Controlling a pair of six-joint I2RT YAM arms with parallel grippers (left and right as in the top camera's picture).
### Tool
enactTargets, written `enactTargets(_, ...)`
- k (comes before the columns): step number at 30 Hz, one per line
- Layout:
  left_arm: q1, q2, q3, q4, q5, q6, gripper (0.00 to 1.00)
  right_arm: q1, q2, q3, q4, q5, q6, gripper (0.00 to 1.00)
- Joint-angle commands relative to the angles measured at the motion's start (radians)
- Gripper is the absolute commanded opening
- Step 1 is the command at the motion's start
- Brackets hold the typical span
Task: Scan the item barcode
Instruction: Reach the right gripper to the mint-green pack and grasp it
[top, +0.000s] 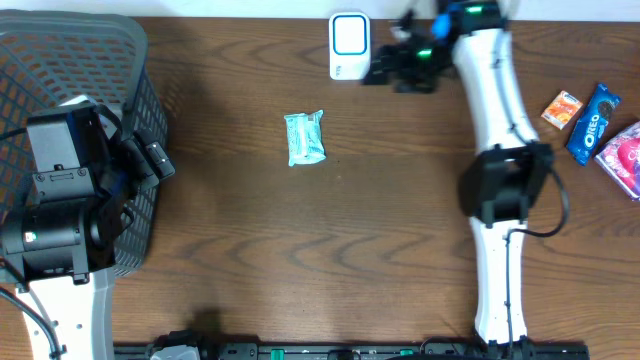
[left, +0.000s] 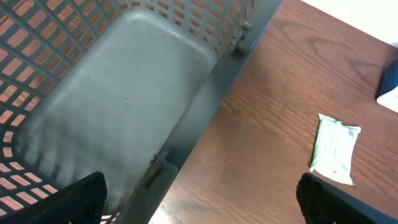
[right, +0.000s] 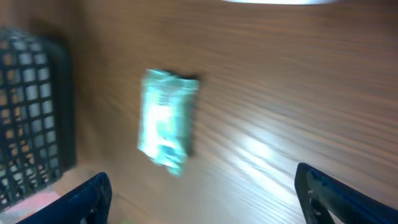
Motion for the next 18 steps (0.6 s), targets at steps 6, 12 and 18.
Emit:
enactTargets(6,0.004,0.001,0.018,-0.003,-0.009,-0.005,0.98,0.185,0.090,0.000,0.119,-0.006,0.258,0.80)
enactTargets(12,0.004,0.001,0.018,-0.003,-0.009,-0.005,0.98,0.242,0.124,0.000,0.071,0.178,0.299,0.76)
enactTargets(18,0.004,0.001,0.018,-0.003,-0.009,-0.005,0.98,0.258,0.129,0.000,0.023,0.258,0.298,0.72)
